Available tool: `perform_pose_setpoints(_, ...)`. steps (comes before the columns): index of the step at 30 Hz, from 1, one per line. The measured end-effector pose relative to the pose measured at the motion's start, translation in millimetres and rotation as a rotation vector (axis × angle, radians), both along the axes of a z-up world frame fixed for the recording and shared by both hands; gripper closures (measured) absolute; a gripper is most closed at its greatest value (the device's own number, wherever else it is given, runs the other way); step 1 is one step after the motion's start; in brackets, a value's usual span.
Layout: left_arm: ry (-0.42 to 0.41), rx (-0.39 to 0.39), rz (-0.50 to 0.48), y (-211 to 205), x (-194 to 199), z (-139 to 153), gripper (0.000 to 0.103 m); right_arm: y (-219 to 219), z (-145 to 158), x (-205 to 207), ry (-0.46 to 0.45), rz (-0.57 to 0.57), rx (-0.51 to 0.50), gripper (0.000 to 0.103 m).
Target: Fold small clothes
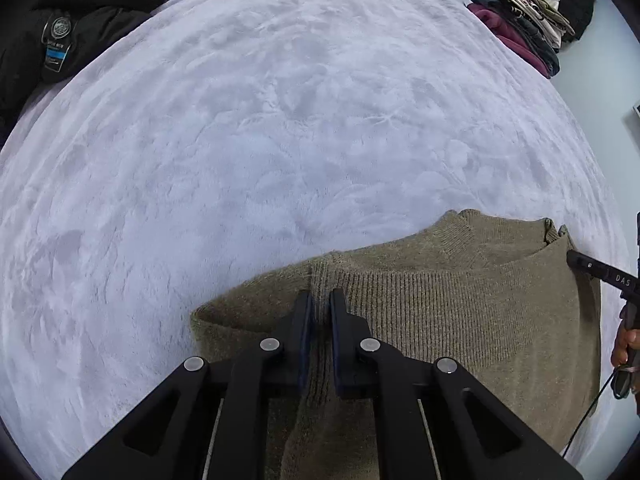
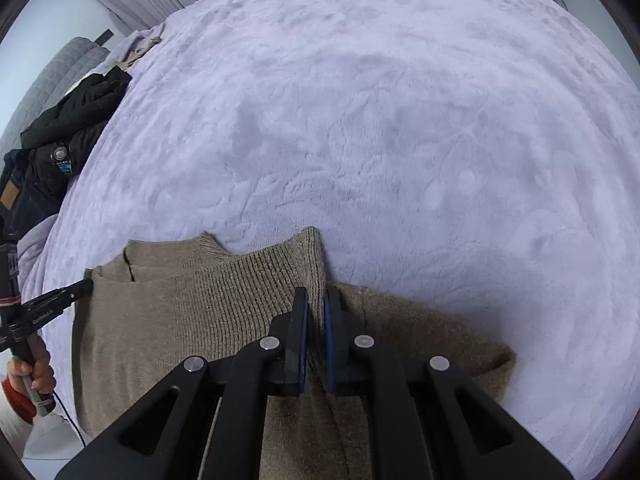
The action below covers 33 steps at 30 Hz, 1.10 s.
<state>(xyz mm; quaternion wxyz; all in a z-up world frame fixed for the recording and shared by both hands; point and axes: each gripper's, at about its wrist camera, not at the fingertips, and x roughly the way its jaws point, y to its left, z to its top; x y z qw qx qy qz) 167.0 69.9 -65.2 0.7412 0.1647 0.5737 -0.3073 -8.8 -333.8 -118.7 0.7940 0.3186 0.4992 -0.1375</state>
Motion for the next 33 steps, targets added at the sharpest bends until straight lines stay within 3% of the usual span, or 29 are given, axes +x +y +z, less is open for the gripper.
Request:
perform_pose_setpoints(4,-0.001,0.009,-0.039,6.0,-7.2,12.5,0.091,-0.2,-1.9,-5.2,-0.016,0.002,0.011,0.092)
perform_pose_setpoints(5,0.006,0.015,-0.046,7.4,-8.5,14.2,0.075,-1.0,-0.2,-7.3,-0.013,-0.005,0.017,0.088)
perform_pose_setpoints(6,0.005,0.017,-0.049,9.8,-9.5,17.3,0.046,-0.5,3.0,-9.3,-0.004,-0.012,0.013,0.085)
perform_pose_setpoints(7,-0.015,0.011,-0.045,13.9,-11.4,22.1,0.035,0.9,6.8,-11.5,-0.003,-0.018,0.009,0.081)
perform_pose_setpoints(10,-0.013,0.009,-0.043,26.7,-18.6,32.8,0.032,10.4,26.4,-23.5,-0.009,-0.04,-0.028,0.046)
perform_pose_setpoints(11,0.001,0.009,-0.035,32.2,-23.0,33.8,0.032,15.1,34.0,-30.8,-0.028,-0.047,-0.032,0.045)
perform_pose_setpoints(16,0.065,0.055,-0.047,68.2,-66.5,28.3,0.032,42.0,49.6,-78.4,-0.044,-0.065,-0.002,0.045)
perform_pose_setpoints(21,0.11,0.12,-0.032,103.6,-113.4,16.3,0.032,64.9,29.1,-155.7,0.061,-0.197,0.076,0.045)
perform_pose_setpoints(25,0.176,0.097,0.028,123.6,-128.5,11.8,0.032,71.1,2.4,-208.0,0.031,-0.325,0.298,0.045)
perform_pose_setpoints(29,0.233,0.061,0.08,131.6,-132.7,5.3,0.032,75.7,-17.2,-232.1,-0.037,-0.44,0.467,0.046)
perform_pose_setpoints(30,0.223,0.072,0.086,131.6,-133.9,2.4,0.032,74.0,-20.6,-234.1,-0.053,-0.47,0.49,0.049)
perform_pose_setpoints(32,0.157,0.141,0.073,130.6,-137.2,-4.8,0.032,73.0,-25.5,-233.8,-0.087,-0.492,0.522,0.088)
perform_pose_setpoints(33,0.13,0.175,0.062,132.0,-139.2,-9.8,0.032,73.6,-25.7,-232.6,-0.088,-0.488,0.513,0.088)
